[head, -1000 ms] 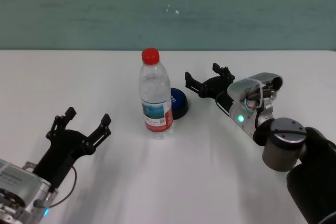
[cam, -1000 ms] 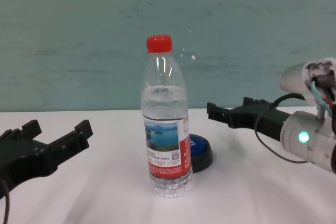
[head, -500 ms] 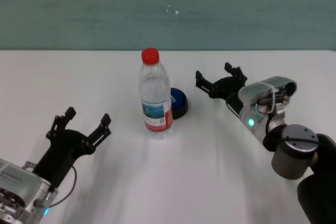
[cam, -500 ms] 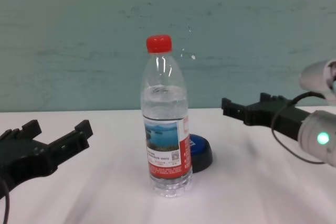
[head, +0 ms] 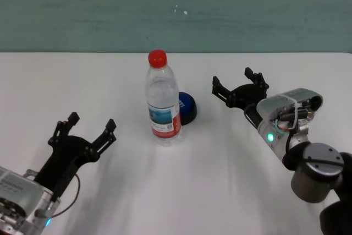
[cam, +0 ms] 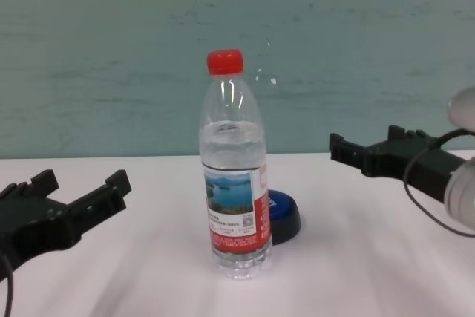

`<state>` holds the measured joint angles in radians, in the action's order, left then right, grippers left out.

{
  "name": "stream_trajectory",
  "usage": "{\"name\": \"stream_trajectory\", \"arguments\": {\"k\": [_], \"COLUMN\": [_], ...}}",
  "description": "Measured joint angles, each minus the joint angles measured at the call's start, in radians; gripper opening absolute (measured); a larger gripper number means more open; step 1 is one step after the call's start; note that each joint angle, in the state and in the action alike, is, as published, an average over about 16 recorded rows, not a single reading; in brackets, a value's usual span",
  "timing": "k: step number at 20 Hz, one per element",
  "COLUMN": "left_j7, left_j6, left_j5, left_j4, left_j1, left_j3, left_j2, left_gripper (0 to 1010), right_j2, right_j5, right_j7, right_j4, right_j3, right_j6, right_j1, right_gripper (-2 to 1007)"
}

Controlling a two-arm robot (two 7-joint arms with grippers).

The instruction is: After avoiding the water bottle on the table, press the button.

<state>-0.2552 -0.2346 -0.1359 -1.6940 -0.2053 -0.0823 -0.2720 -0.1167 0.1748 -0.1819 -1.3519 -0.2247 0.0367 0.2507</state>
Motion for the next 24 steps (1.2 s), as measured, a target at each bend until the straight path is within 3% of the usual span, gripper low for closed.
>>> {"name": "stream_trajectory", "arguments": {"k": [10, 24], "left_j7": [0.000, 0.000], "left_j6": [0.000, 0.000], "left_j5": [0.000, 0.000], "left_j4": [0.000, 0.000], "left_j1": [0.000, 0.000], "left_j3": [0.000, 0.000], "left_j2": [0.000, 0.000], "left_gripper": [1010, 1010], "right_j2": [0.012, 0.048], "right_j5": [-0.035, -0.103], "right_j7": [0.032, 0.073], "right_j4": [-0.101, -0.187], "right_j3": [0.008, -0.001], "right_j6": [-0.003, 0.015], "right_j1": [-0.081, -0.175], "right_gripper": [1004, 1004]}}
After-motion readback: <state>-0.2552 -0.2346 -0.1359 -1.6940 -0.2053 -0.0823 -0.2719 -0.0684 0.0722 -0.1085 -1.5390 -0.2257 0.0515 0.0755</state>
